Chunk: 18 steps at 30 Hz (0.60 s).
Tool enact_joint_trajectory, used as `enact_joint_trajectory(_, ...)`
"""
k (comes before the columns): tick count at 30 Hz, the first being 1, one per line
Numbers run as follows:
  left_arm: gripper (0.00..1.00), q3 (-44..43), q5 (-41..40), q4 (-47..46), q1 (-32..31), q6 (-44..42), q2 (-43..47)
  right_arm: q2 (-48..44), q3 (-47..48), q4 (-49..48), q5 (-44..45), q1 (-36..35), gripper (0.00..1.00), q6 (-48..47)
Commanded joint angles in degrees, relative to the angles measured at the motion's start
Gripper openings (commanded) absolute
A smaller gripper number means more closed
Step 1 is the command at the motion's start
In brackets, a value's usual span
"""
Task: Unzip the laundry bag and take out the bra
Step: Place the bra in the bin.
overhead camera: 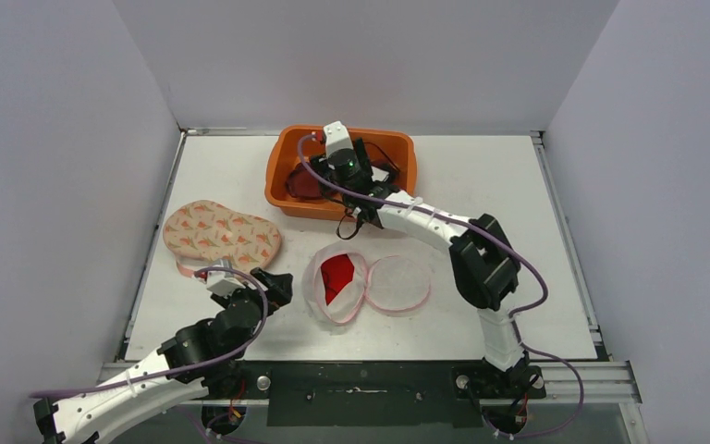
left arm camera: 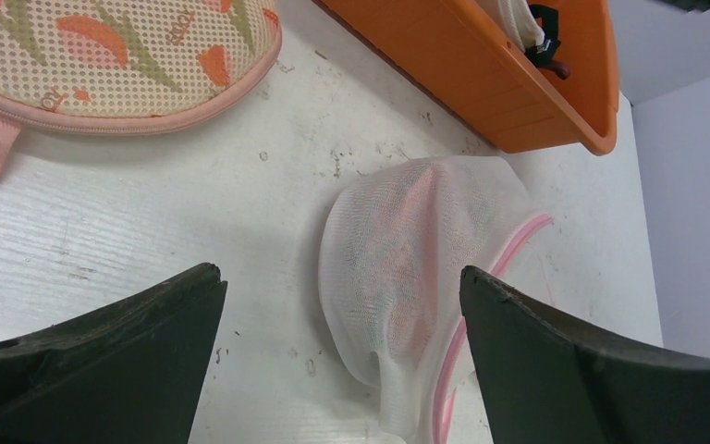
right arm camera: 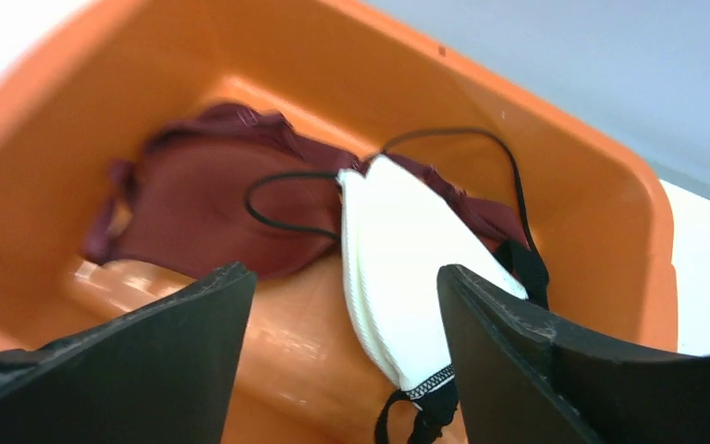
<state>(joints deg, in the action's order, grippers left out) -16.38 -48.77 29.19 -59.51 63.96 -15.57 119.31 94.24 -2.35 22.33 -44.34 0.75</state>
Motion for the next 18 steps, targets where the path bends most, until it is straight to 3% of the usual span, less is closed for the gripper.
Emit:
enact_joint_trajectory(1, 0.98, -0.36, 1.05, -3.91, 0.20, -0.77, -2.53, -8.85, 0.65, -0.59, -5.35, 1.80, 0.64, 7.19)
enact_joint_trajectory(4, 1.00, -0.17, 2.77, -6.89, 0.20, -1.65, -4.66, -7.90, 0.60, 1.35, -9.49, 5.54, 0.37, 12.01)
enact_joint_trajectory(7, 0.94, -0.49, 4.79, -10.71, 0.25, -3.14, -7.61, -6.07, -0.66, 1.25, -13.45, 9.10, 0.24, 15.64)
enact_joint_trajectory(18, 0.92, -3.69, 10.90, -13.78, 0.21, -7.16, -15.18, 2.70, -0.49, 3.77, -18.87, 11.38, 0.19, 17.53)
